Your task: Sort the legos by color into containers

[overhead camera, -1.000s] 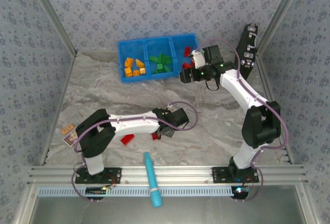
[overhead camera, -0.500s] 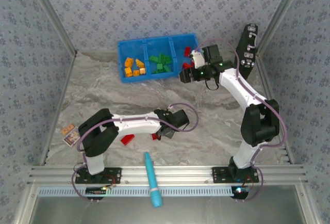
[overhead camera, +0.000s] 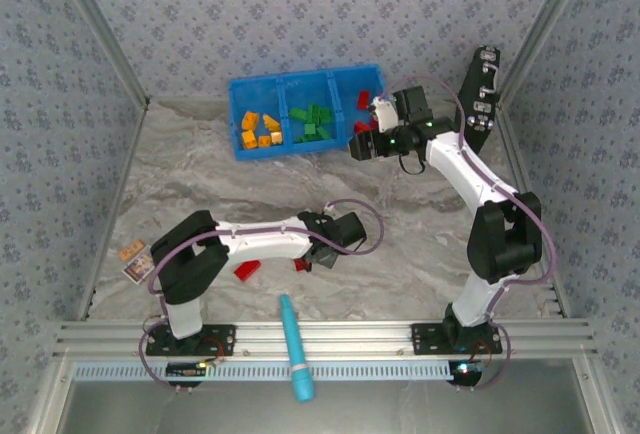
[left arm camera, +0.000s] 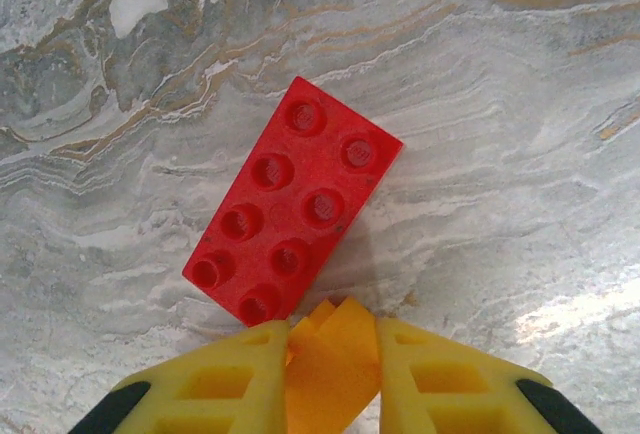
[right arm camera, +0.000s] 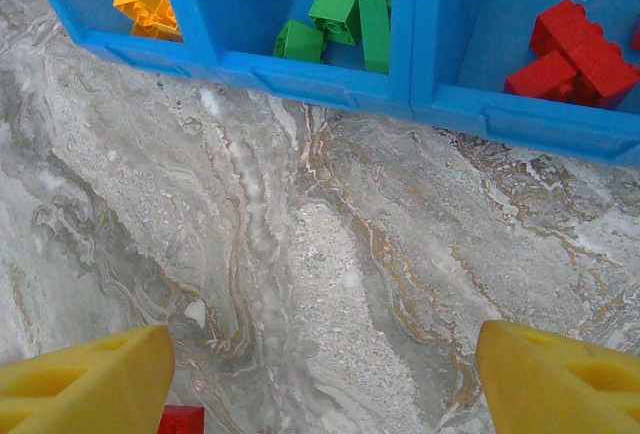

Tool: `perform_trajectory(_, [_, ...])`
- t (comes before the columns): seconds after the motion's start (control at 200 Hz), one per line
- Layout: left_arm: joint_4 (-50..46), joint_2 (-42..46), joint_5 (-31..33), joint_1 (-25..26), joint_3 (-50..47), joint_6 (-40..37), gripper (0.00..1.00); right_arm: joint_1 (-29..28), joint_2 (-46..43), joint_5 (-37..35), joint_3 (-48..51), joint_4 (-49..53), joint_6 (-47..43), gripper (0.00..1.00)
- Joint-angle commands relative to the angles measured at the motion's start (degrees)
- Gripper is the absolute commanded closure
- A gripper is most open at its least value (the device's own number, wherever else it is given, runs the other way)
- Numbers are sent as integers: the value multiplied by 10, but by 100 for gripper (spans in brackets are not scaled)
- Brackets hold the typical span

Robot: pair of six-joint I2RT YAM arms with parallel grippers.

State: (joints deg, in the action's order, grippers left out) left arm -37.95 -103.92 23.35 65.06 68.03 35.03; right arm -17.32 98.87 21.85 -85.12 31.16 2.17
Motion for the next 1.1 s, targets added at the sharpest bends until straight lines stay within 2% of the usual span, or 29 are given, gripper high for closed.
perform_trajectory(0.0, [-31, 26, 10, 7, -8, 9, 75, 4, 9, -2, -13, 7, 7, 19])
perform_trajectory(0.11, [-34, 34, 15, 7, -6, 5, 74, 4, 7, -2, -12, 7, 7, 19])
perform_trajectory(0.22, [-36, 36, 12, 7, -12, 5, 63, 4, 4, 0, -10, 6, 9, 19])
perform_trajectory(0.285, [-37, 40, 12, 7, -17, 5, 52, 4, 4, 0, -9, 7, 8, 19])
perform_trajectory(0.38, [-38, 47, 11, 7, -24, 2, 44, 4, 2, 0, -8, 7, 7, 19])
perform_trajectory(0.75, [2, 47, -58, 7, -31, 3, 44, 2, 8, -1, -17, 12, 9, 19])
perform_trajectory(1.1, [17, 23, -92, 7, -30, 6, 43, 3, 10, -5, -17, 13, 7, 19])
